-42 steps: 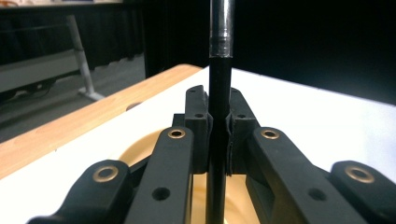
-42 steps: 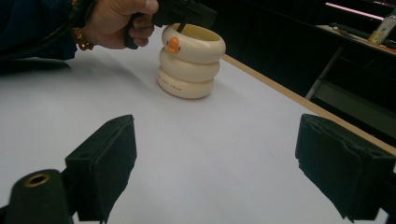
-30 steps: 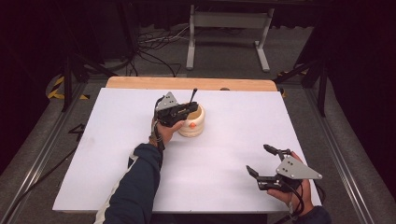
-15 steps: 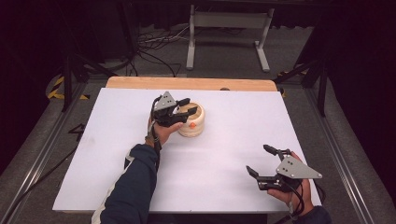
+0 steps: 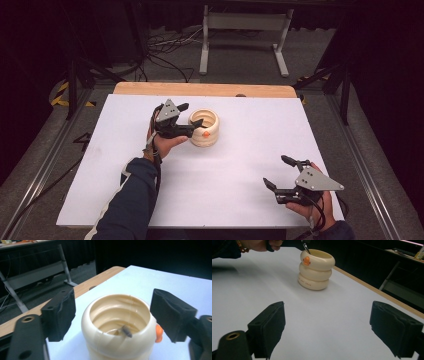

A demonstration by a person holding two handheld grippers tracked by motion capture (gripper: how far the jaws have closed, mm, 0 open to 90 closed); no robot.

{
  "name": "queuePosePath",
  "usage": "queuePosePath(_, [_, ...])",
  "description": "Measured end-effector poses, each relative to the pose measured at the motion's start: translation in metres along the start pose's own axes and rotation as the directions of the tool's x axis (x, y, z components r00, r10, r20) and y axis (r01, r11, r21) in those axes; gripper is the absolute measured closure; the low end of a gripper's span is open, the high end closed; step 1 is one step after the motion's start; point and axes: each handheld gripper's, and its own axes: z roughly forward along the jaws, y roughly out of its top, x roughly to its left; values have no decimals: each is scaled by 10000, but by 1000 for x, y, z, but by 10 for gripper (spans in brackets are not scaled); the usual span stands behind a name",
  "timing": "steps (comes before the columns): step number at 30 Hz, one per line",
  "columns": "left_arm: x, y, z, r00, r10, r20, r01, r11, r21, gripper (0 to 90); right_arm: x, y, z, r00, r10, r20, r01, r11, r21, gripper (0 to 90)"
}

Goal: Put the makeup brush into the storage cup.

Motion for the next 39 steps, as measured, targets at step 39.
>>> queuePosePath(39, [-21,3,-54,9896,1363,-453,-1334,9891,629,34,0,-1,0,9999,-72,132,71,9999,93,140])
